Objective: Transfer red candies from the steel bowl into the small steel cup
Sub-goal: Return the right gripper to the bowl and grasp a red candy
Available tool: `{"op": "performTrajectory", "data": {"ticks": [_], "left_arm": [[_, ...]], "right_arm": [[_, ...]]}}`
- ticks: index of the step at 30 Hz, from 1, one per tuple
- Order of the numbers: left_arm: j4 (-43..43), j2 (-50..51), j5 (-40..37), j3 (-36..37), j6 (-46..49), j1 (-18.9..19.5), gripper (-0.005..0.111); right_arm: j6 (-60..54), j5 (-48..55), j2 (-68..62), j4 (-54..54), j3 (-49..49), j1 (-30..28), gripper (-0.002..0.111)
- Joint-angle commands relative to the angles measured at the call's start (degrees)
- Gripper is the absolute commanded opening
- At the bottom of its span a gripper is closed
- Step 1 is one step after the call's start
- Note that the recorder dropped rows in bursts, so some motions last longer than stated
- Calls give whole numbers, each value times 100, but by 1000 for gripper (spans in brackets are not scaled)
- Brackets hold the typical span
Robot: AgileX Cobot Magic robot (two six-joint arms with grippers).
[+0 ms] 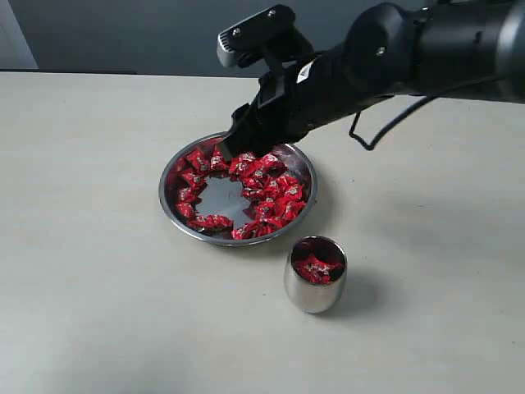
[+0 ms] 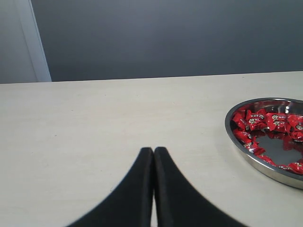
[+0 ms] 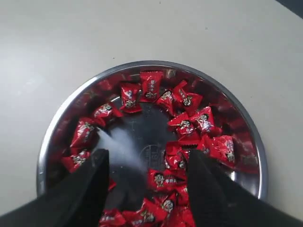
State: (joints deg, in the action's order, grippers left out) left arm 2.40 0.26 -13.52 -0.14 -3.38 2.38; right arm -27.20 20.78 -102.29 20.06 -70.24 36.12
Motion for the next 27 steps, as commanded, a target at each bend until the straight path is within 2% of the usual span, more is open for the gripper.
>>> {"op": "performTrajectory", "data": {"ticks": [1, 10, 17, 27], "left_arm": [[-19, -26, 23, 14, -13, -35, 0], [-19, -26, 23, 14, -13, -35, 0], [-19, -26, 23, 14, -13, -35, 0], [-19, -26, 23, 14, -13, -35, 0]], "right_arm": [[226, 4, -694, -374, -500, -12, 50], [1702, 17, -1619, -891, -1126, -428, 50], [1710, 40, -1874, -931, -1174, -662, 50], [1710, -209, -2206, -947, -1174, -673, 50]]}}
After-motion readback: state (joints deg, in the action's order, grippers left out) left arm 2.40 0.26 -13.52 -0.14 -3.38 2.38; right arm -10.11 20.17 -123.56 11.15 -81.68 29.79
